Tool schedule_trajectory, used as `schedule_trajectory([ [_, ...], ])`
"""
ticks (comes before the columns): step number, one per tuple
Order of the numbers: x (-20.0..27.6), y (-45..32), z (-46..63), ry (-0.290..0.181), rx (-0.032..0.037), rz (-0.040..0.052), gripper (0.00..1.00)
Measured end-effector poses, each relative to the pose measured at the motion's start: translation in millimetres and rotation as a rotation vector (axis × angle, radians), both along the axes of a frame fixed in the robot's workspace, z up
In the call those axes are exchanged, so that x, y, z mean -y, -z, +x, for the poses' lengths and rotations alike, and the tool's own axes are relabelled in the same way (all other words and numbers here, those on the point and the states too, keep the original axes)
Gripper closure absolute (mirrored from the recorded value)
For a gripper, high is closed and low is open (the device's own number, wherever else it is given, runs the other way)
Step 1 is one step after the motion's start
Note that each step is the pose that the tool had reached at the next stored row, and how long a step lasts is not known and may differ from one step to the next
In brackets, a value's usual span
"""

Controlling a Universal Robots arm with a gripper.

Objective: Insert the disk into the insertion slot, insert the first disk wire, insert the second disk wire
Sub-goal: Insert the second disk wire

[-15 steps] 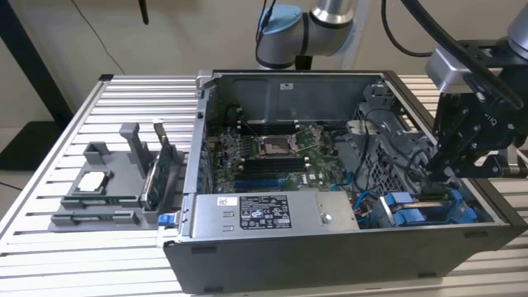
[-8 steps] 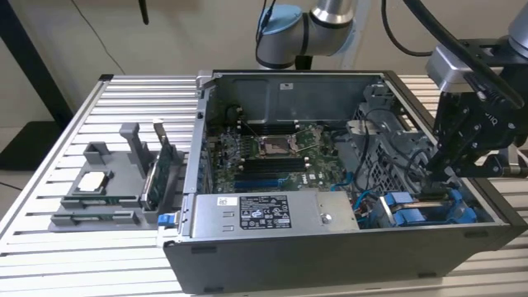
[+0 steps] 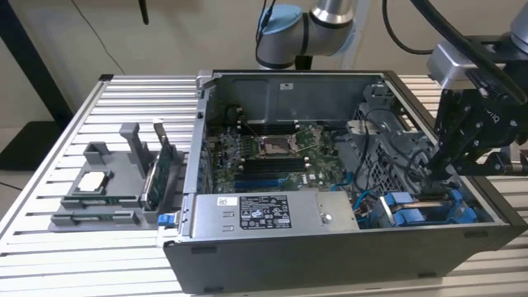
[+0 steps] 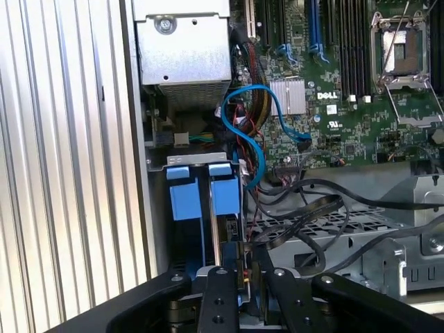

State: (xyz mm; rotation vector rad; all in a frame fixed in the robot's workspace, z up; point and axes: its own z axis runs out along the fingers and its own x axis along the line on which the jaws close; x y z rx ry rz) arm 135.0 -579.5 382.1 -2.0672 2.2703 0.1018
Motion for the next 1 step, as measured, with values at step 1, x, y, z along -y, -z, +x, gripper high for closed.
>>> schedule_trajectory([
  [1,0.0,0.0,0.0,0.000,0.0000,0.0000,0.76],
])
